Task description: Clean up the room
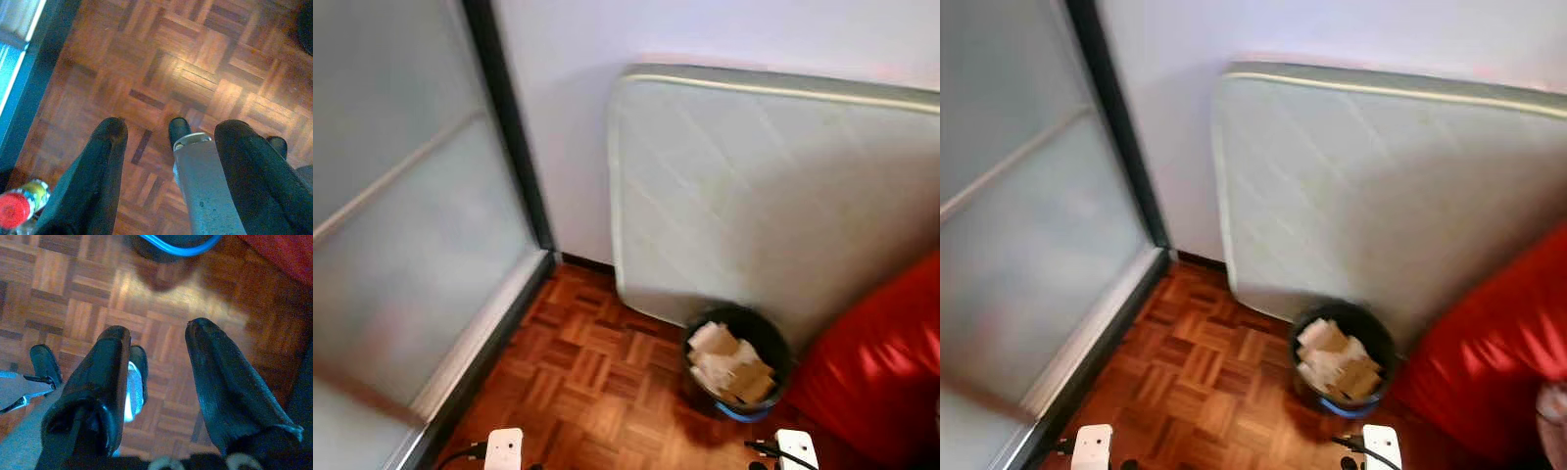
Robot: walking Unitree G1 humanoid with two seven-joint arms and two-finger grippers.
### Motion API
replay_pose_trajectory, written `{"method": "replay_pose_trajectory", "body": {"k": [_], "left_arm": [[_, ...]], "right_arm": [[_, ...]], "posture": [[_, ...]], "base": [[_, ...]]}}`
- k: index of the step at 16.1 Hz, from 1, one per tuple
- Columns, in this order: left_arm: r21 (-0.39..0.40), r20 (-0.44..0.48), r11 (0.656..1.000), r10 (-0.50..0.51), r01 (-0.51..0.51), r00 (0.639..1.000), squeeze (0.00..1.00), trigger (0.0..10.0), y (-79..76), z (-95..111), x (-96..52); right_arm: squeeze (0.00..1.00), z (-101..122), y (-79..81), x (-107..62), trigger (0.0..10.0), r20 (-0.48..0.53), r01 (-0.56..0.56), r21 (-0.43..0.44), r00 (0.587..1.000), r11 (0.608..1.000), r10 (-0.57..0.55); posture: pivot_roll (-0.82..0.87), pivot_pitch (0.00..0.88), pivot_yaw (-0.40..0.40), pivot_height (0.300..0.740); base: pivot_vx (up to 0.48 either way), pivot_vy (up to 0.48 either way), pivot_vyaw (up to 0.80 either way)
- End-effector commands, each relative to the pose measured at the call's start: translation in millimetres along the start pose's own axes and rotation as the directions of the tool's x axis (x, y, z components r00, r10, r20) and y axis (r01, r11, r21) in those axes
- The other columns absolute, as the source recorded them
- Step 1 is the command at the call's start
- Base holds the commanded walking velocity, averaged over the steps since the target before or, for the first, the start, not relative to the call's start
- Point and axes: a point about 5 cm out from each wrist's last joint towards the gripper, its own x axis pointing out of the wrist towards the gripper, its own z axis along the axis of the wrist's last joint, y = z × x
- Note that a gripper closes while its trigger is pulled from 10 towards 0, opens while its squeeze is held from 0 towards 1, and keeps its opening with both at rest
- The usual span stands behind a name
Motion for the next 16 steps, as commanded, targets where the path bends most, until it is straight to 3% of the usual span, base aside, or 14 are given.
{"method": "replay_pose_trajectory", "body": {"k": [1, 5, 11, 16], "left_arm": [[-0.009, -0.033, 1.000, 0.003, -0.004, 0.999, 0.00, 10.0, 1.8, -4, -0.5], [0.024, -0.044, 1.000, -0.006, 0.007, 0.999, 0.00, 10.0, 1.7, -1, 1.2], [0.009, -0.036, 1.000, 0.008, -0.007, 0.999, 0.00, 10.0, 4.6, 11, 4.7], [0.055, -0.051, 0.998, -0.006, 0.009, 0.999, 0.00, 10.0, 3.1, 0, 1.5]], "right_arm": [[0.00, -3, -0.9, -0.5, 10.0, -0.015, 0.007, 0.007, 1.000, 1.000, -0.007], [0.00, 3, 0.7, 1.3, 10.0, -0.004, 0.007, 0.003, 1.000, 1.000, -0.007], [0.00, 10, 2.6, 3.0, 10.0, 0.006, 0.012, 0.006, 1.000, 1.000, -0.012], [0.00, -11, -5.1, -3.0, 10.0, -0.031, 0.028, 0.012, 0.999, 1.000, -0.028]], "posture": [[-0.13, 0.089, 0.014, 0.732], [-0.14, 0.052, 0.024, 0.732], [-0.15, 0.008, 0.034, 0.732], [-0.17, 0.049, 0.042, 0.732]], "base": [[0.000, 0.000, -0.77], [0.000, -0.191, -0.77], [0.000, 0.000, -0.76], [0.000, -0.094, -0.76]]}}
